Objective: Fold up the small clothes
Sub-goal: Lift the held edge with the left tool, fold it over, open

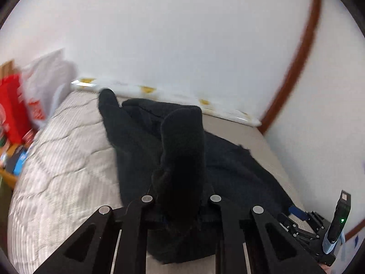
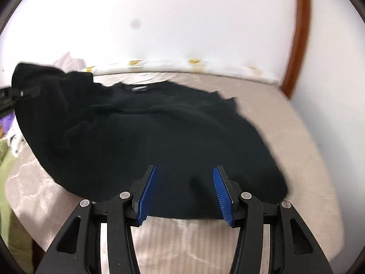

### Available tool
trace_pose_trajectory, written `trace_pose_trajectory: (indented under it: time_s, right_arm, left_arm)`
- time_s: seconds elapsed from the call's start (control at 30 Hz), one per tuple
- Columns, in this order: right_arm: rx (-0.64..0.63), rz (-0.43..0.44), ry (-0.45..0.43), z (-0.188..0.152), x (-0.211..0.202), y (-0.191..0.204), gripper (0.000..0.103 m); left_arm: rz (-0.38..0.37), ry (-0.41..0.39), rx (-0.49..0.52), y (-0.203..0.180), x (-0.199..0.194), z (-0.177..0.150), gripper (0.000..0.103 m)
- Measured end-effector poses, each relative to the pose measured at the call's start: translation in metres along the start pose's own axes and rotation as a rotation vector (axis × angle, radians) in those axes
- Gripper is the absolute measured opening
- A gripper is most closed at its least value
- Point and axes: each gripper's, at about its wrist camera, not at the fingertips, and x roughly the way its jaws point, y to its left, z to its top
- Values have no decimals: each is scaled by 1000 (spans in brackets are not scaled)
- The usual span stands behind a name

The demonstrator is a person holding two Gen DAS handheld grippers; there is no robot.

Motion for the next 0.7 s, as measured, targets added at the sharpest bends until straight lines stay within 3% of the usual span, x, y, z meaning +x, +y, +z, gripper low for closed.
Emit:
trace_pose_trajectory:
  time_s: [0.27,0.4,0.5,0.6,0.7]
  right_arm:
    - [71,-44,-11,-18,-28,-56,50]
    - [92,-47,-4,-24,-33,-71,50]
    - [96,-26,0,-23,-34,-72,50]
    - [106,26,-19,-14,-36,-68,51]
    - [113,75,-35,1,-36,-57,58]
  left_arm:
    - [-130,152,106,-74,65,-29,15]
    - [-131,241,123,-85,94,-52,16]
    - [-127,270,143,-89,94,-58,19]
    - [-139,279,169,-86,83,-56,32]
    - [-178,245,185,-79,59,-57,55]
